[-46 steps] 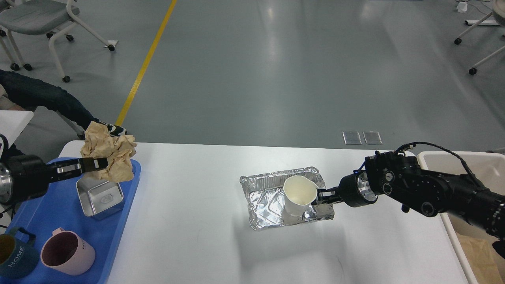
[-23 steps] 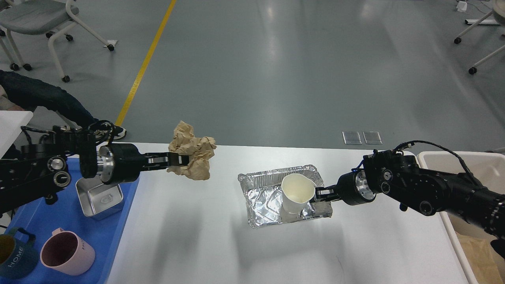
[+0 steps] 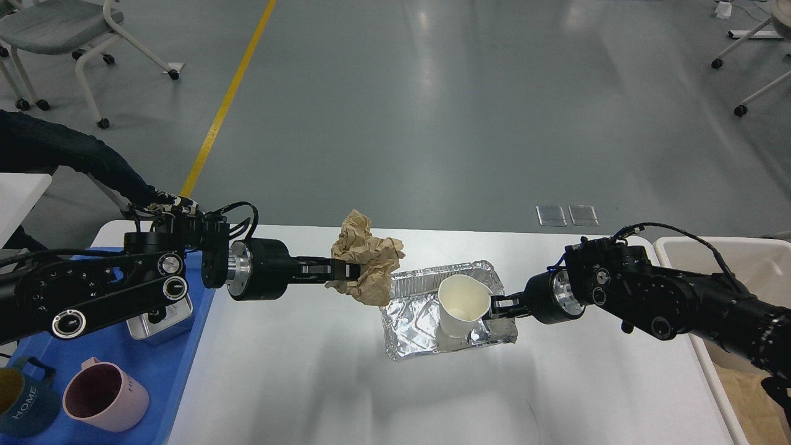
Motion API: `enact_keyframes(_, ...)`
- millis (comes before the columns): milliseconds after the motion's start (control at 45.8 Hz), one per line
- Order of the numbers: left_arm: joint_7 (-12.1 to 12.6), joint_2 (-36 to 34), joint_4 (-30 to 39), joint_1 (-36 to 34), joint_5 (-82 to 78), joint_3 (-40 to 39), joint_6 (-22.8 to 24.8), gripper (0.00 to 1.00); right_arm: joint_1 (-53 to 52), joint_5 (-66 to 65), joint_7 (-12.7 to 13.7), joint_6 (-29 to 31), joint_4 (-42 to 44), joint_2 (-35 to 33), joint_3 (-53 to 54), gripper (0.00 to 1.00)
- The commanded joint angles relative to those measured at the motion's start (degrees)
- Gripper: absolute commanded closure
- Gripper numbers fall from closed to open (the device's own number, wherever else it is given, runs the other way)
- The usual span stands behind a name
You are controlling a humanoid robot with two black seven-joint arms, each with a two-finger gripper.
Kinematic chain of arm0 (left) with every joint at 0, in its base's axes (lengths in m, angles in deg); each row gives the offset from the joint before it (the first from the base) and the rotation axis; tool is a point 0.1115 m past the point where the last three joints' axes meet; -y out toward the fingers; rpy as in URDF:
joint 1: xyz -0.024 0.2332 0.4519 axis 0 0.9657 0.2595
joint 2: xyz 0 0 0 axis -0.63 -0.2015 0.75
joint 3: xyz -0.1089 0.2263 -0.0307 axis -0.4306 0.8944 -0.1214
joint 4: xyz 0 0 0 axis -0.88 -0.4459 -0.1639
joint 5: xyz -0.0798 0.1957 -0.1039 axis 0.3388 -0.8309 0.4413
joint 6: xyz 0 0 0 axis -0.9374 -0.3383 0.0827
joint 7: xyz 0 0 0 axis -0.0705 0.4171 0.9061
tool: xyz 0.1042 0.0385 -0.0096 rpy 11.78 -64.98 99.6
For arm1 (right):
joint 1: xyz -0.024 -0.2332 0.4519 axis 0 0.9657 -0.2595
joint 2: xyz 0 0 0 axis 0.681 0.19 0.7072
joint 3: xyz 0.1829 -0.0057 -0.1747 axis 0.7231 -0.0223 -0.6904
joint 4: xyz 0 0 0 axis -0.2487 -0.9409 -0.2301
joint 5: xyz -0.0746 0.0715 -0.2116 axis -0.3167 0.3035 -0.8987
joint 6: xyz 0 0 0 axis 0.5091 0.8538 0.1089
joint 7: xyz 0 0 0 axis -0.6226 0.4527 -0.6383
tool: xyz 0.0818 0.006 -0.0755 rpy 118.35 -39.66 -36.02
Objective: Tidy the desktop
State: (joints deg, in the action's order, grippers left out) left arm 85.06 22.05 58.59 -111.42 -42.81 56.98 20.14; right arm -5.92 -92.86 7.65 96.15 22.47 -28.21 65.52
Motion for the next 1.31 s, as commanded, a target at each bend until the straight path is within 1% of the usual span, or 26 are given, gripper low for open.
enact_keyframes(0, 0.0, 2.5, -1.6, 0.2, 0.0, 0.6, 0.0, 0.95, -0.1, 0.0, 0.0, 0.0, 0.0, 0.1, 0.0, 1.0)
enact_keyframes(306, 0.2, 7.9, -5.9, 0.4, 0.0, 2.9, -0.1, 0.94, -0.3, 0.1, 0.0, 0.0, -0.1, -0.2, 0.1, 1.0)
enact_keyframes(437, 0.1, 9.8, -7.9, 0.5, 0.0, 4.1, -0.4, 0.92, -0.2, 0.1, 0.0, 0.0, -0.1, -0.1, 0.1, 1.0)
enact_keyframes(502, 0.1, 10.5, -8.7, 0.7, 0.0, 4.1, -0.5, 0.88, -0.2, 0.1, 0.0, 0.0, -0.1, 0.0, 0.1, 1.0)
enact_keyframes(546, 0.1, 10.8, -8.9, 0.8, 0.0, 4.0, -0.6, 0.83, -0.3, 0.1, 0.0, 0.0, -0.1, 0.0, 0.1, 1.0)
enact_keyframes(634, 0.1, 12.3, -9.6, 0.8, 0.1, 3.7, -0.9, 0.6, -0.3, 0.1, 0.0, 0.0, 0.0, 0.0, 0.1, 1.0)
enact_keyframes(743, 0.1, 13.7, -10.3, 0.7, 0.8, 3.3, -2.3, 0.41, -0.3, 0.1, 0.0, 0.0, -0.1, 0.0, 0.1, 1.0)
enact_keyframes(830, 0.1, 13.8, -10.3, 0.5, 1.2, 2.4, -2.5, 0.18, -0.2, 0.2, 0.0, 0.0, 0.0, -0.2, 0.1, 1.0)
enact_keyframes(852, 0.2, 13.8, -10.3, 0.5, 1.2, 2.1, -2.7, 0.13, -0.2, 0.2, 0.0, 0.0, -0.1, -0.3, 0.1, 1.0)
enact_keyframes(896, 0.1, 13.8, -10.3, 0.5, 1.5, 1.3, -3.0, 0.08, -0.1, 0.2, 0.0, 0.0, -0.1, -0.4, 0.1, 1.0)
enact_keyframes(1027, 0.1, 13.3, -10.3, 0.5, 2.8, 1.0, -3.0, 0.04, 0.1, 0.2, 0.0, -0.1, 0.0, -0.5, 0.2, 1.0)
enact_keyframes(1289, 0.1, 12.1, -10.2, 0.6, 4.4, 0.9, -3.0, 0.04, 0.2, 0.3, -0.1, -0.1, 0.1, -0.5, 0.4, 1.0)
